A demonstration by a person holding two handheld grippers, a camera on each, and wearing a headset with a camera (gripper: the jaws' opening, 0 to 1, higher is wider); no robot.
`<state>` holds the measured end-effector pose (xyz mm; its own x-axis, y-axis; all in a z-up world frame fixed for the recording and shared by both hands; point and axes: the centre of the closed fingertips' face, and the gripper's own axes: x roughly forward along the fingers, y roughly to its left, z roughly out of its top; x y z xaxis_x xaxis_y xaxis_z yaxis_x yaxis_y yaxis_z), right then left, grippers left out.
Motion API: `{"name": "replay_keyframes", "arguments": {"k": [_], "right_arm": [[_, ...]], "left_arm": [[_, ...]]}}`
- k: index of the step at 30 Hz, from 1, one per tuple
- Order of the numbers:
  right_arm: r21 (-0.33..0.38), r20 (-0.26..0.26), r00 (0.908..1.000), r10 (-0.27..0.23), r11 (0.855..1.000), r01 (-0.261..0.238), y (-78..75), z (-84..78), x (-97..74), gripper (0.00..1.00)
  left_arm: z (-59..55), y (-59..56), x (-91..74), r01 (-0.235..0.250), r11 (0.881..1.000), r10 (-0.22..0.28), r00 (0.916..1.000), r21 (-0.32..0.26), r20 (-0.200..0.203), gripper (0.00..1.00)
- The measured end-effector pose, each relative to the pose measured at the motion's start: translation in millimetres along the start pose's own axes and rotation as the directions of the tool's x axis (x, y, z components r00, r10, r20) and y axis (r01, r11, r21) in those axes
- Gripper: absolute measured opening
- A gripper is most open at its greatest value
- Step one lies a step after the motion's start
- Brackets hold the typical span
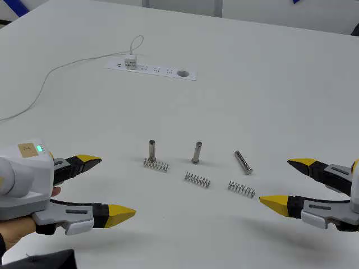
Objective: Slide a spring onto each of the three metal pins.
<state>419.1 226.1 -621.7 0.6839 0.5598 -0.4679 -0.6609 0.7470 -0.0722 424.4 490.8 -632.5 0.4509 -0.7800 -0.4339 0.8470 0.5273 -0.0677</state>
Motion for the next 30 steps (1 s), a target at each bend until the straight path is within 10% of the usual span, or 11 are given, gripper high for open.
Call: {"name": "replay_keyframes", "arguments": {"k": [30], "right_arm": [[0.026, 0.0, 1.0, -0.007, 1.0, 0.007, -1.5, 3.1, 0.2, 0.66]], "left_arm": [[-2.0, -0.2, -0.4, -0.001, 1.0, 0.001, 0.9999, 0.006, -0.011, 0.81]]}}
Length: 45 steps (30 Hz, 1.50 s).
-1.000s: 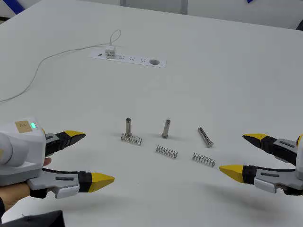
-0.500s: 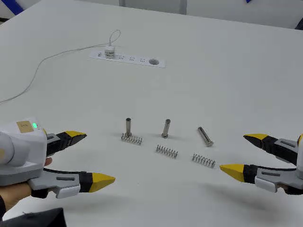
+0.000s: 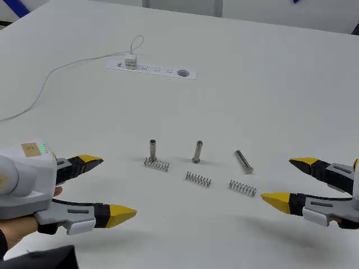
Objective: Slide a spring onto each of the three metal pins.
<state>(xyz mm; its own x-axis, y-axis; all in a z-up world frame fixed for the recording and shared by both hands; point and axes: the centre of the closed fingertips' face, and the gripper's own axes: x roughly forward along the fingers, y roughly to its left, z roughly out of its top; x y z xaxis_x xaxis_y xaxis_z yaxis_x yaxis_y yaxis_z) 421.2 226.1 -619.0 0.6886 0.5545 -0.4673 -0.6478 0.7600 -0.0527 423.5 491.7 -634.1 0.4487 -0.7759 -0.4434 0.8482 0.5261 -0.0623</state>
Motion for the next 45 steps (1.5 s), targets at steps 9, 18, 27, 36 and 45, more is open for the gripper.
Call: {"name": "replay_keyframes", "arguments": {"k": [9, 18, 27, 36, 45], "right_arm": [[0.003, -0.017, 0.9999, -0.003, 1.0, 0.003, -5.0, 3.9, 3.3, 0.63], [0.005, -0.036, 0.9993, -0.014, 1.0, 0.014, -12.5, 9.2, 7.0, 0.59], [0.004, -0.058, 0.9982, -0.017, 1.0, 0.018, -16.8, 12.9, 14.9, 0.55], [0.0, -0.087, 0.996, -0.02, 1.0, 0.02, -20.2, 15.9, 23.8, 0.51], [0.004, -0.13, 0.9907, -0.038, 0.999, 0.039, -27.4, 17.2, 34.7, 0.45]], "left_arm": [[-0.6, 1.0, -1.3, -0.008, 1.0, 0.008, 1.0, -0.003, 0.0, 0.81], [-2.0, -1.1, -1.7, -0.009, 1.0, 0.009, 1.0, -0.003, -0.003, 0.8], [-2.4, -1.7, -2.2, -0.012, 1.0, 0.012, 0.9999, -0.003, -0.004, 0.8], [-2.1, -1.0, -2.4, -0.015, 1.0, 0.015, 0.9999, 0.0, -0.007, 0.8], [-1.1, 0.7, -1.9, -0.013, 1.0, 0.013, 0.9999, 0.003, -0.006, 0.79]]}}
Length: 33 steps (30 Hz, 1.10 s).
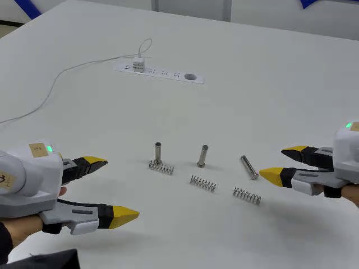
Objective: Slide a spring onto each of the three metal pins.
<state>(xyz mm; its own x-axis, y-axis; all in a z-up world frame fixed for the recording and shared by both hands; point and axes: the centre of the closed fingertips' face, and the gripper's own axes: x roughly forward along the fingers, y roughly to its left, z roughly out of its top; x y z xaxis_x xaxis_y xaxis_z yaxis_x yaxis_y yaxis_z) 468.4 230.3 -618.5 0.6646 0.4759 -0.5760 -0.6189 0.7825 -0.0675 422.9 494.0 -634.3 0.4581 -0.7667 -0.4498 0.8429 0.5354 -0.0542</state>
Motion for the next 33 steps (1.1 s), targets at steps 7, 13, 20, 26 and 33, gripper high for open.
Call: {"name": "replay_keyframes", "arguments": {"k": [7, 13, 20, 26, 33], "right_arm": [[0.011, -0.048, 0.9987, -0.017, 1.0, 0.017, -7.0, 2.3, 11.7, 0.39], [0.011, -0.086, 0.9961, -0.019, 1.0, 0.02, -9.4, 6.0, 23.2, 0.33], [0.015, -0.153, 0.9877, -0.032, 0.999, 0.034, -13.6, 6.2, 38.1, 0.29], [0.034, -0.235, 0.9717, -0.026, 0.999, 0.035, -14.2, -2.5, 52.7, 0.27], [0.066, -0.306, 0.9518, -0.022, 0.997, 0.044, -13.5, -9.0, 64.7, 0.19]], "left_arm": [[1.3, 1.2, 0.6, -0.001, 1.0, 0.001, 1.0, 0.002, 0.0, 0.79], [1.5, 2.6, 0.7, -0.005, 1.0, 0.005, 1.0, 0.0, 0.0, 0.79], [1.0, 2.6, 1.3, -0.004, 1.0, 0.004, 1.0, 0.001, -0.003, 0.78], [0.3, 2.6, 1.4, -0.003, 1.0, 0.003, 1.0, 0.001, -0.005, 0.78], [0.1, 2.6, 1.0, -0.004, 1.0, 0.004, 1.0, -0.001, -0.003, 0.77]]}}
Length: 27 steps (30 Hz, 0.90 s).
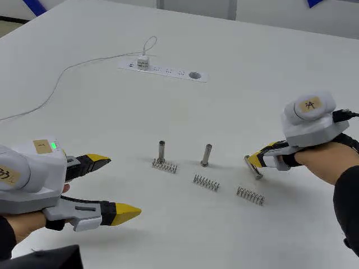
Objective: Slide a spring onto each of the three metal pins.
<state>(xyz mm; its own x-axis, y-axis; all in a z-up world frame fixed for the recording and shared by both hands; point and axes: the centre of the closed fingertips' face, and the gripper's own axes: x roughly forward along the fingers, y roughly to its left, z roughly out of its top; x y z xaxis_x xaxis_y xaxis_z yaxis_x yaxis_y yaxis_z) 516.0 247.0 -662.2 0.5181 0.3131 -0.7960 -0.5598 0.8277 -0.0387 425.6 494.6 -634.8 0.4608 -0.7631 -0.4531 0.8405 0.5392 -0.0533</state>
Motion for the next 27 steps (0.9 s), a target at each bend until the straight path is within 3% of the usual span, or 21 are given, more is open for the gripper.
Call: {"name": "replay_keyframes", "arguments": {"k": [9, 15, 23, 27], "right_arm": [[0.034, -0.073, 0.9971, -0.017, 0.999, 0.02, 2.1, -1.8, 10.3, 0.11], [0.097, -0.108, 0.9938, -0.028, 0.995, 0.039, 2.4, -4.9, 16.0, 0.1], [0.09, -0.146, 0.9881, -0.047, 0.994, 0.06, 2.7, -7.3, 21.6, 0.1], [0.041, -0.164, 0.9844, -0.064, 0.997, 0.072, 4.9, -7.5, 22.0, 0.09]], "left_arm": [[-1.0, -0.4, 0.1, 0.002, 1.0, -0.002, 1.0, 0.0, -0.003, 0.76], [-1.1, -1.0, 0.1, 0.003, 1.0, -0.003, 1.0, -0.001, -0.002, 0.76], [-1.4, -1.9, 0.4, 0.006, 1.0, -0.006, 1.0, -0.004, -0.001, 0.76], [-1.9, -2.1, 0.6, 0.007, 1.0, -0.007, 1.0, -0.005, -0.001, 0.76]]}}
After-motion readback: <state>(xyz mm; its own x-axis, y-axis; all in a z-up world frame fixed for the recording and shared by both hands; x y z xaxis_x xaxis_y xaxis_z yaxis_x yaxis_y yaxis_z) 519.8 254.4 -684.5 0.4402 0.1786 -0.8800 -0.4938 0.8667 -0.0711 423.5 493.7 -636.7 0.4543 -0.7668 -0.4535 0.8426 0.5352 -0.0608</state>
